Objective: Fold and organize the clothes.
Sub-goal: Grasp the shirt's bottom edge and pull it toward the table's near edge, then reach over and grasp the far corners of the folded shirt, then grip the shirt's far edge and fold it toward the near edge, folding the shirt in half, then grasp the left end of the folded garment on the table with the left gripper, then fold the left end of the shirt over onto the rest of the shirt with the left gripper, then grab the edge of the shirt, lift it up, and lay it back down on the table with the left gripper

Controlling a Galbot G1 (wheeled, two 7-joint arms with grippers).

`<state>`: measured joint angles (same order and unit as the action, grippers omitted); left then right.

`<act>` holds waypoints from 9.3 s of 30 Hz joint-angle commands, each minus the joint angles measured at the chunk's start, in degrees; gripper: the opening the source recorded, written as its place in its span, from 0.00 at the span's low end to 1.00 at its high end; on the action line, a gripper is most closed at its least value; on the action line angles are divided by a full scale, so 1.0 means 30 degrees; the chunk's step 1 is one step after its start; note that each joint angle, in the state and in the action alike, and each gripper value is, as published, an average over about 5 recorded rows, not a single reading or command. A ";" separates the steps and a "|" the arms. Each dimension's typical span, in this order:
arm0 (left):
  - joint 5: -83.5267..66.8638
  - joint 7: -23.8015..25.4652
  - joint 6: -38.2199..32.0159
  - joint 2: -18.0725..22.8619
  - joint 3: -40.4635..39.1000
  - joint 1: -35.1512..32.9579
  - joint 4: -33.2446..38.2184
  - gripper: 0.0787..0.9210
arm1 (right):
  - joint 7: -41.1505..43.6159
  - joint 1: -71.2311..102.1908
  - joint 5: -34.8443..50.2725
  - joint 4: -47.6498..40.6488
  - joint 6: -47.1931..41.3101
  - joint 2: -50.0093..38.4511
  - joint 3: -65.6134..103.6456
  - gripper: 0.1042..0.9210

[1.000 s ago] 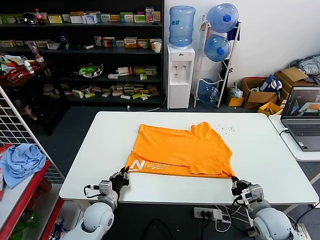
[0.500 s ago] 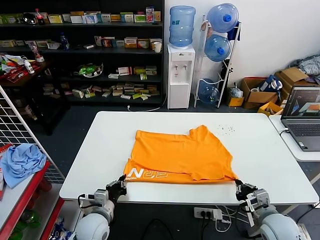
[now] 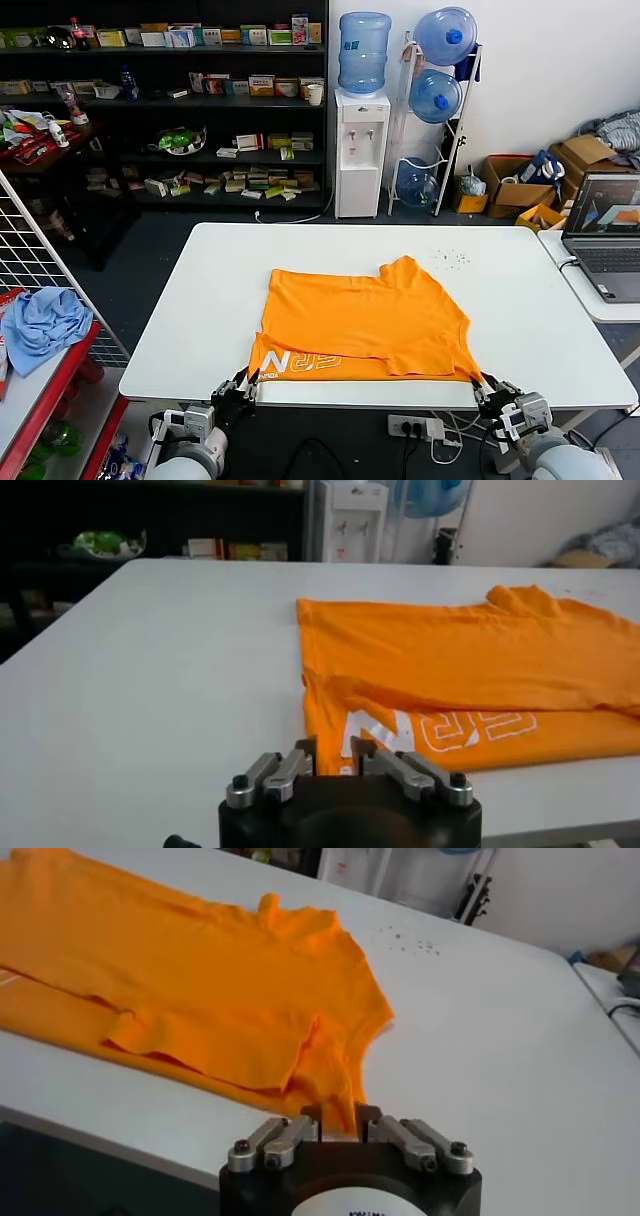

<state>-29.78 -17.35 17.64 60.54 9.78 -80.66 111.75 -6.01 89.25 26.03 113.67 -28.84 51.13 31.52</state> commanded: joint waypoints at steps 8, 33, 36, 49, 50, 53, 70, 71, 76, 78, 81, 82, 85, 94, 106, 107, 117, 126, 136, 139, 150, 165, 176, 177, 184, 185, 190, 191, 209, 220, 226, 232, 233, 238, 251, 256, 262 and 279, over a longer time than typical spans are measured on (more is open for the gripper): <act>0.0647 0.1886 -0.1768 -0.0214 -0.0703 0.3146 -0.0740 0.66 | -0.0043 -0.3339 0.1204 -0.1408 0.2926 -0.0410 -0.0309 0.72; -0.1057 0.2198 -0.0730 0.3373 -0.4314 1.6181 -1.5156 0.88 | 0.1903 -1.8392 0.3072 -1.5607 0.1901 0.2995 -0.6923 0.88; -0.1028 0.2360 -0.0685 0.4100 -0.4320 1.6830 -1.6479 0.88 | 0.2195 -1.9073 0.2805 -1.6943 0.1817 0.3716 -0.7144 0.88; -0.0693 0.2701 -0.0448 0.5830 -0.4011 1.8159 -2.0163 0.88 | 0.3250 -2.0334 0.0671 -2.1005 0.2362 0.5812 -0.7476 0.88; -0.0695 0.2765 -0.0415 0.5886 -0.3988 1.8202 -2.0375 0.88 | 0.3301 -2.0398 0.0648 -2.1128 0.2357 0.5910 -0.7519 0.88; -0.0693 0.2935 -0.0310 0.6023 -0.3930 1.8232 -2.0797 0.88 | 0.3417 -2.0602 0.0510 -2.1521 0.2375 0.6113 -0.7660 0.87; -0.1192 0.2864 0.0802 0.5472 -0.3770 1.6863 -1.8834 0.42 | 0.3468 -2.0468 0.0179 -2.1344 0.2968 0.6019 -0.7890 0.34; -0.1238 0.2874 0.0783 0.5411 -0.3743 1.6761 -1.8676 0.39 | 0.3465 -2.0396 0.0231 -2.1184 0.3024 0.5956 -0.7894 0.31; -0.1366 0.2850 0.0181 0.5037 -0.3561 1.5941 -1.7369 0.21 | 0.3299 -1.9893 0.0462 -2.0025 0.3681 0.5638 -0.7863 0.12; -0.1365 0.2772 -0.0118 0.4683 -0.3568 1.5473 -1.6430 0.14 | 0.3126 -1.9541 0.0690 -1.9191 0.3944 0.5391 -0.7807 0.06; -0.1245 0.2618 -0.0616 0.3994 -0.3520 1.4710 -1.4844 0.05 | 0.2685 -1.8889 0.0878 -1.7597 0.4058 0.4980 -0.7657 0.03; -0.1230 0.2570 -0.0742 0.3740 -0.3479 1.4457 -1.4295 0.03 | 0.2494 -1.8646 0.0826 -1.7068 0.4039 0.4847 -0.7595 0.02; -0.1258 0.2477 -0.0933 0.2849 -0.3353 1.3611 -1.2538 0.02 | 0.1781 -1.7491 0.0389 -1.4992 0.3874 0.4241 -0.7366 0.02; -0.1469 0.2100 -0.0934 0.0331 -0.2831 1.0093 -0.7432 0.02 | 0.0136 -1.2158 -0.0878 -0.7949 0.2909 0.2008 -0.6226 0.02; -0.1416 0.1101 -0.0895 -0.1247 -0.2255 0.5349 -0.2713 0.02 | -0.0527 -0.3703 -0.0924 -0.2196 0.1720 0.0447 -0.2438 0.02; -0.1388 0.1008 -0.0896 -0.1192 -0.2278 0.5041 -0.2512 0.02 | -0.0536 -0.3273 -0.0905 -0.2067 0.1645 0.0441 -0.2200 0.02; -0.0311 0.0862 -0.1278 -0.0309 -0.2488 0.3760 -0.2696 0.05 | -0.0177 -0.2725 -0.0733 -0.2865 0.1560 0.0701 -0.1668 0.06; -0.0249 0.0578 -0.1529 -0.0116 -0.2065 0.3996 -0.2999 0.36 | -0.0433 -0.3457 -0.0414 -0.3150 0.1938 0.0796 -0.1863 0.36; -0.3927 0.0108 -0.0267 0.0375 -0.1760 0.4573 -0.4418 0.71 | -0.0590 -0.3705 -0.0344 -0.2957 0.1997 0.0816 -0.2059 0.71; -0.4592 -0.0133 0.0182 0.0513 -0.1724 0.4810 -0.4792 0.80 | -0.0655 -0.3717 -0.0258 -0.2808 0.1976 0.0801 -0.2048 0.81; -0.4931 -0.0260 0.0435 0.0755 -0.1793 0.4993 -0.5035 0.69 | -0.0756 -0.3532 -0.0195 -0.2360 0.1949 0.0918 -0.2033 0.88; -0.4088 0.0029 -0.0489 0.0499 -0.1524 0.5016 -0.4648 0.18 | -0.1004 -0.3718 -0.0292 -0.2297 0.2195 0.1380 -0.2120 0.88; -0.4459 -0.0101 -0.0244 -0.2976 0.0313 0.5961 -0.5739 0.05 | -0.1178 -0.3768 -0.0646 -0.2011 0.2492 0.1663 -0.2360 0.88; -0.4373 -0.0222 -0.0160 -0.3326 0.0478 0.6111 -0.6057 0.05 | -0.1187 -0.3769 -0.0686 -0.1993 0.2538 0.1685 -0.2385 0.88; -0.2107 -0.0388 -0.0744 -0.5507 0.1468 0.7153 -0.8305 0.05 | -0.1023 -0.3681 -0.1044 -0.2048 0.2797 0.1907 -0.2384 0.88; -0.1853 -0.0329 -0.0855 -0.5808 0.1516 0.7231 -0.8486 0.05 | -0.0989 -0.3651 -0.1091 -0.2059 0.2829 0.1956 -0.2380 0.88; -0.1523 -0.0217 -0.1116 -0.6852 0.1524 0.7496 -0.8422 0.05 | -0.0864 -0.3538 -0.1152 -0.2094 0.3001 0.2036 -0.2343 0.88; -0.1631 -0.0254 -0.1083 -0.6908 0.1473 0.7483 -0.8090 0.05 | -0.0835 -0.3548 -0.1162 -0.2146 0.3032 0.2031 -0.2331 0.88; -0.8237 -0.4105 0.2074 -0.1736 -0.2995 0.7735 -0.0109 0.05 | -0.0463 -0.3726 -0.2269 -0.3390 0.3347 0.2325 -0.2554 0.88; -0.7309 -0.4710 0.1802 0.2128 -0.5206 0.8699 -0.1805 0.05 | -0.0590 -0.4271 -0.2227 -0.3985 0.3222 0.2588 -0.2790 0.88; -0.6604 -0.4545 0.1471 0.3852 -0.5902 0.9041 -0.2801 0.05 | -0.0669 -0.4515 -0.2230 -0.4258 0.3210 0.2816 -0.2935 0.88; -0.5590 -0.3874 0.0045 0.4955 -0.6062 0.9276 -0.4307 0.08 | -0.0769 -0.4706 -0.2149 -0.4364 0.3195 0.2945 -0.3019 0.88; -0.5560 -0.3731 -0.0206 0.4988 -0.6029 0.9303 -0.4440 0.10 | -0.0785 -0.4720 -0.2142 -0.4375 0.3189 0.2940 -0.3034 0.88; -0.5577 -0.3260 -0.1604 0.5094 -0.5659 0.9332 -0.4851 0.27 | -0.0865 -0.4879 -0.2096 -0.4477 0.3169 0.2997 -0.3155 0.88; -0.5109 -0.1242 -0.1432 -0.0130 -0.3664 0.7935 -0.3798 0.71 | -0.0749 -0.5036 -0.1938 -0.4267 0.3142 0.2608 -0.3392 0.88; -0.5699 0.0628 0.0070 -0.2785 -0.2795 0.7617 -0.3999 0.86 | -0.0561 -0.5077 -0.1941 -0.4348 0.3221 0.2487 -0.3444 0.88; -0.7137 0.3079 0.0875 -0.3715 -0.1509 0.8135 -0.5849 0.88 | -0.0385 -0.4969 -0.1940 -0.4364 0.3304 0.2433 -0.3498 0.88; -0.8913 0.6056 0.2921 -0.2803 -0.0631 0.8860 -0.8034 0.88 | -0.0271 -0.4480 -0.1766 -0.4203 0.3428 0.2130 -0.2934 0.88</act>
<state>-54.31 -4.08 23.86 52.69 6.26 -54.61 90.74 -6.91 75.66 20.70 101.05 -18.58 57.62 22.53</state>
